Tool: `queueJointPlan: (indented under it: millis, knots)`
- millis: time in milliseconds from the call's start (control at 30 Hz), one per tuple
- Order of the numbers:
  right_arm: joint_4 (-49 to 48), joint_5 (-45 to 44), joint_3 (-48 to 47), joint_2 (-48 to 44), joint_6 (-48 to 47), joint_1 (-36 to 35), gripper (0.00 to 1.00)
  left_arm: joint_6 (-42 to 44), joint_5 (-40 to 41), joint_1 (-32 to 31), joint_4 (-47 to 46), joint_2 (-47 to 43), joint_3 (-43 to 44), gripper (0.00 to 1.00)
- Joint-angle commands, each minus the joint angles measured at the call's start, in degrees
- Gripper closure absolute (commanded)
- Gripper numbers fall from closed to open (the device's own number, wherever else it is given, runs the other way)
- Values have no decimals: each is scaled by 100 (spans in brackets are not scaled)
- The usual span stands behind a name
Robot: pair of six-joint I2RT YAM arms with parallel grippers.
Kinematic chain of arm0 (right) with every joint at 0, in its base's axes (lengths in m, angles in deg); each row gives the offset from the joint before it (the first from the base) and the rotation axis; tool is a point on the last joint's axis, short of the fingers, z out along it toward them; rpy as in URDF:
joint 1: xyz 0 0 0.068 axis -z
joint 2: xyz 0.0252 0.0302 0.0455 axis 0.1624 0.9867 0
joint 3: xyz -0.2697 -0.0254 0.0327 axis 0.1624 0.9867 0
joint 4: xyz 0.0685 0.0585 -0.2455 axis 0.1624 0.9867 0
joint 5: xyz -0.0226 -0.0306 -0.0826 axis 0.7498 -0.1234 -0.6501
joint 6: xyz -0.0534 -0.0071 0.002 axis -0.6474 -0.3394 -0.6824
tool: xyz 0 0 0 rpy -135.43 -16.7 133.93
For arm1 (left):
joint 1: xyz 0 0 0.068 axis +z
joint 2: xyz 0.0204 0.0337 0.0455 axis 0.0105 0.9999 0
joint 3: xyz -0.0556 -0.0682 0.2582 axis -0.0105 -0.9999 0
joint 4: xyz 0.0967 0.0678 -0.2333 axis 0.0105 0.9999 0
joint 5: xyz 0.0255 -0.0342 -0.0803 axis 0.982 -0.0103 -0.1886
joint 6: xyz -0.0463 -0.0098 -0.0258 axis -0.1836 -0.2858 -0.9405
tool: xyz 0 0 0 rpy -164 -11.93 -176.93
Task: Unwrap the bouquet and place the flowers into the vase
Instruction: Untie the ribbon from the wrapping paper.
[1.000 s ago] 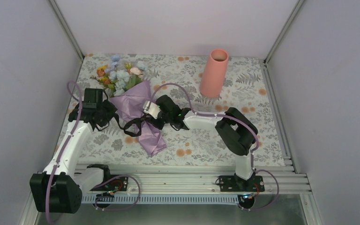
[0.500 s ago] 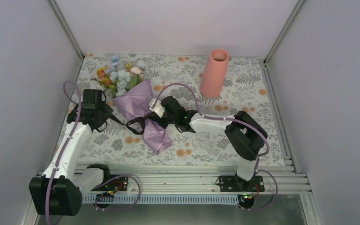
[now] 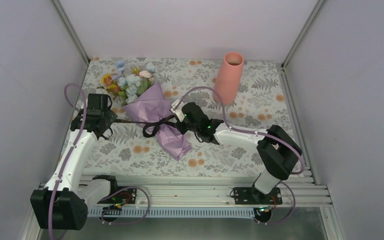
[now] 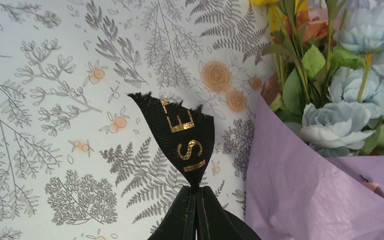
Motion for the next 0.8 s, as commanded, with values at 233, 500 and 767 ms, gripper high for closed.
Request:
queueJointPlan:
  millis: [233,500,767]
  knots:
    - [-38,-776,499,-1026,1010,298,96,95,1032,31,200,72,379,98]
    - [1143,-2689,438,-1825,1997,586,96,214,881,29,114,116,476,98]
    - [2768,-3614,169,-3225,3336,814,96,325,1108,33,75,43,841,98]
